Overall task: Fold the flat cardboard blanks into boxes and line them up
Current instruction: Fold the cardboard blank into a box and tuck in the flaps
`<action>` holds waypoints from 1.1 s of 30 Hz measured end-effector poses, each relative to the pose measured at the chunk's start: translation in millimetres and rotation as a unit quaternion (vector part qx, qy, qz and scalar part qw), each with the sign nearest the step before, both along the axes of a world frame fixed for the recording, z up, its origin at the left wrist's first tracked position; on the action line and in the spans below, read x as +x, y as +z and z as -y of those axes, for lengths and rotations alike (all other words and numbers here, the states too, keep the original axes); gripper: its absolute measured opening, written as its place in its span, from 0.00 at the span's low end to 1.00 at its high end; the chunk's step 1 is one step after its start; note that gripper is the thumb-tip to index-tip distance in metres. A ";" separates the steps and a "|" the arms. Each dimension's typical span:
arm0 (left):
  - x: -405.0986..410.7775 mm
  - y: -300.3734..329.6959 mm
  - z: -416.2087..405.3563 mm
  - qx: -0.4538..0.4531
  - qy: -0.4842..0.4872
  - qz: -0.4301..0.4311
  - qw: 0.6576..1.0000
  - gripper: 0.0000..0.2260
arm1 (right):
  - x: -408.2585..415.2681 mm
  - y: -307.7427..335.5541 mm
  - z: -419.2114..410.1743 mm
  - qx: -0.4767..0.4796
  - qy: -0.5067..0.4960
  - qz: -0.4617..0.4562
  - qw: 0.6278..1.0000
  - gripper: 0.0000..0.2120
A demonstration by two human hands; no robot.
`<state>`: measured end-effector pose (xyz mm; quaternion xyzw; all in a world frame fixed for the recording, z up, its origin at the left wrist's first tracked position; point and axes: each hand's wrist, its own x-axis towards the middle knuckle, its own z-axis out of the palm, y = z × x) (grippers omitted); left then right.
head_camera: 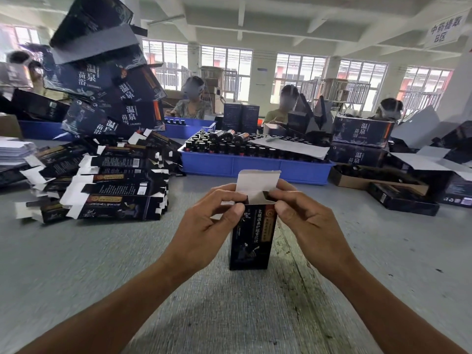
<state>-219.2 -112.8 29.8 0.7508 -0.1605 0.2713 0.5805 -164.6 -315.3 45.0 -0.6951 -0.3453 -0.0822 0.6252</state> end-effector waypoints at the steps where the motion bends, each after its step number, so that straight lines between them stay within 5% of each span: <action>1: -0.4 -0.3 0.1 -0.002 0.002 0.002 1.000 0.09 | 0.0 -0.2 -0.5 0.005 -0.007 0.001 1.000 0.13; 24: -3.7 -0.9 4.6 -0.035 0.019 -0.004 0.999 0.11 | -2.3 -0.1 -1.6 0.050 -0.066 -0.002 0.997 0.09; 33: -5.5 1.2 5.0 -0.004 0.040 -0.010 0.999 0.22 | -1.4 2.8 1.2 0.050 -0.077 0.002 0.996 0.08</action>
